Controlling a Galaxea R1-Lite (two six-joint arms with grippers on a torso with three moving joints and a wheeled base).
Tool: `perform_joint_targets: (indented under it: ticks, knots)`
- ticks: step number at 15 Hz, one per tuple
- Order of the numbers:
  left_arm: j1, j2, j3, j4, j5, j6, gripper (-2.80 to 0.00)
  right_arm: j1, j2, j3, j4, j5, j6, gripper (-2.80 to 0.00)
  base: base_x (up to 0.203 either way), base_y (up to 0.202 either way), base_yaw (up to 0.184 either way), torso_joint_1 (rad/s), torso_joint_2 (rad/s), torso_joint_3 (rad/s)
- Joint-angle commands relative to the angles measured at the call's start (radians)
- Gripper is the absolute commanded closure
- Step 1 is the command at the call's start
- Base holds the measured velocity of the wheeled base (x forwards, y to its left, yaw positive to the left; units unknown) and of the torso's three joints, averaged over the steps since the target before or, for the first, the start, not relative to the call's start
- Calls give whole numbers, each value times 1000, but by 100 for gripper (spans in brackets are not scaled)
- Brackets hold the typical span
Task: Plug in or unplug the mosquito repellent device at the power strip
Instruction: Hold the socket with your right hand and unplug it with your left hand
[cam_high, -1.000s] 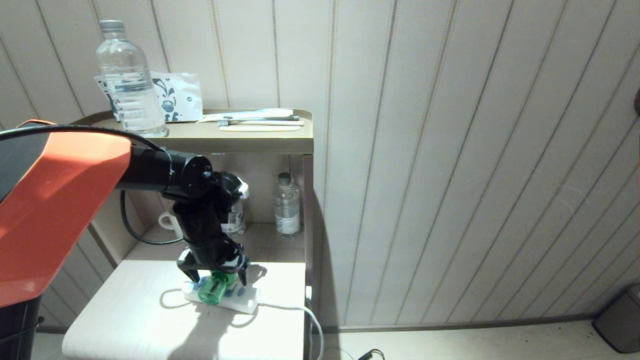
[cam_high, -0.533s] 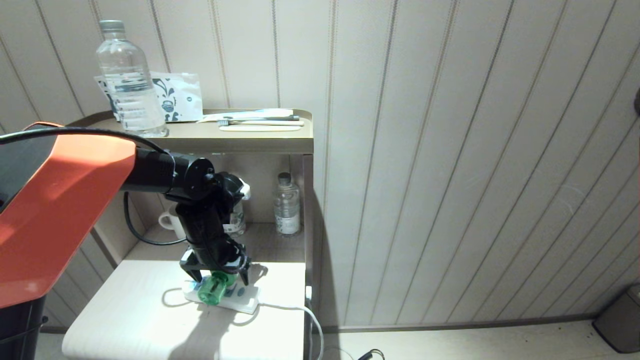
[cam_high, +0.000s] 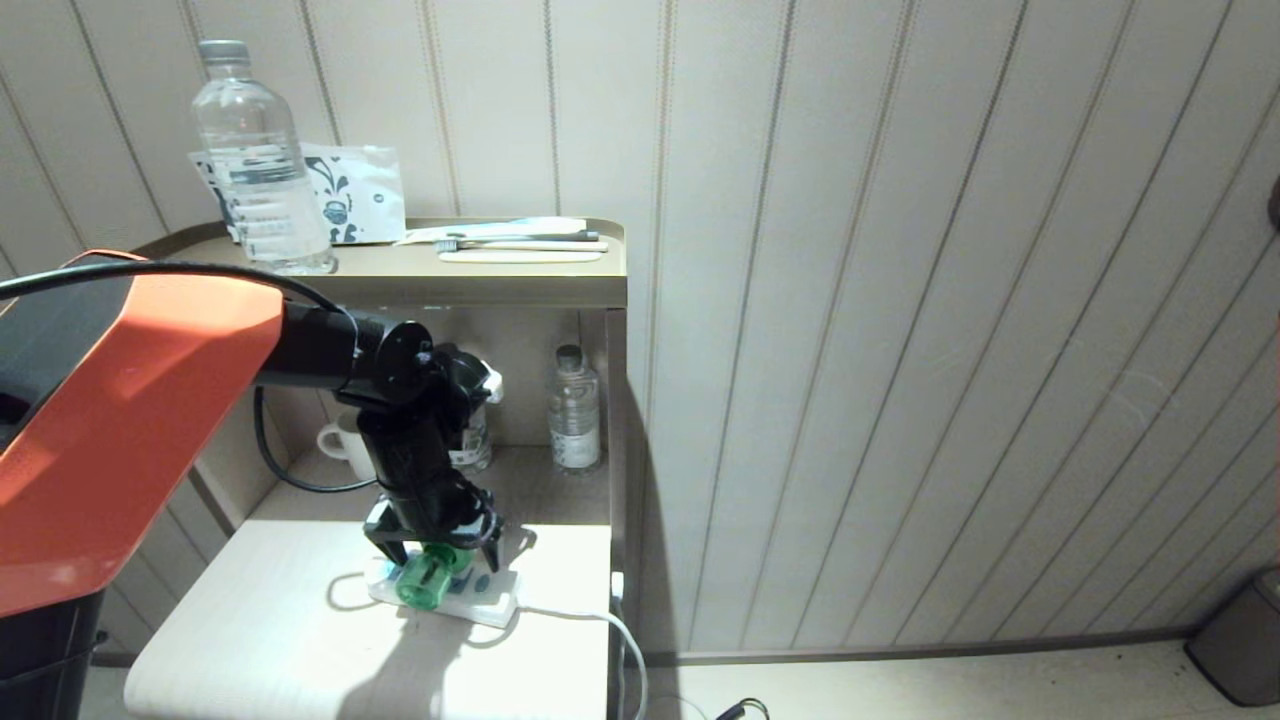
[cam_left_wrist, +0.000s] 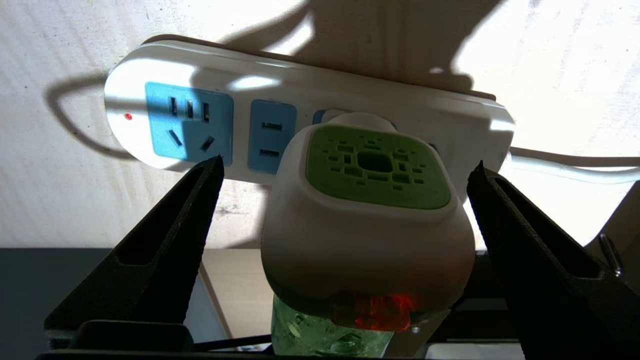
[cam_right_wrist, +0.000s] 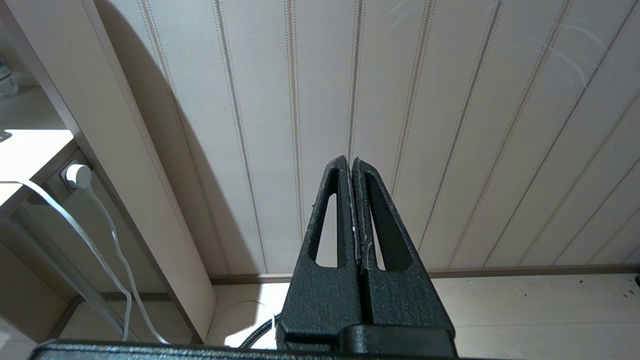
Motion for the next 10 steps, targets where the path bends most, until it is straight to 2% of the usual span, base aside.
perform_joint_targets:
  ticks: [1, 4, 5, 10]
  knots:
    - [0, 6, -2, 5, 0, -2, -280, 0, -1, 0, 0, 0, 0, 0, 0, 0, 0, 0, 0, 0]
    - [2, 6, -5, 3, 0, -2, -280, 0, -1, 0, 0, 0, 0, 0, 0, 0, 0, 0, 0, 0]
    - [2, 6, -5, 3, 0, 1, 0, 0, -1, 0, 0, 0, 0, 0, 0, 0, 0, 0, 0, 0]
    - [2, 20, -17, -7, 2, -4, 0, 0, -1, 0, 0, 0, 0, 0, 0, 0, 0, 0, 0, 0]
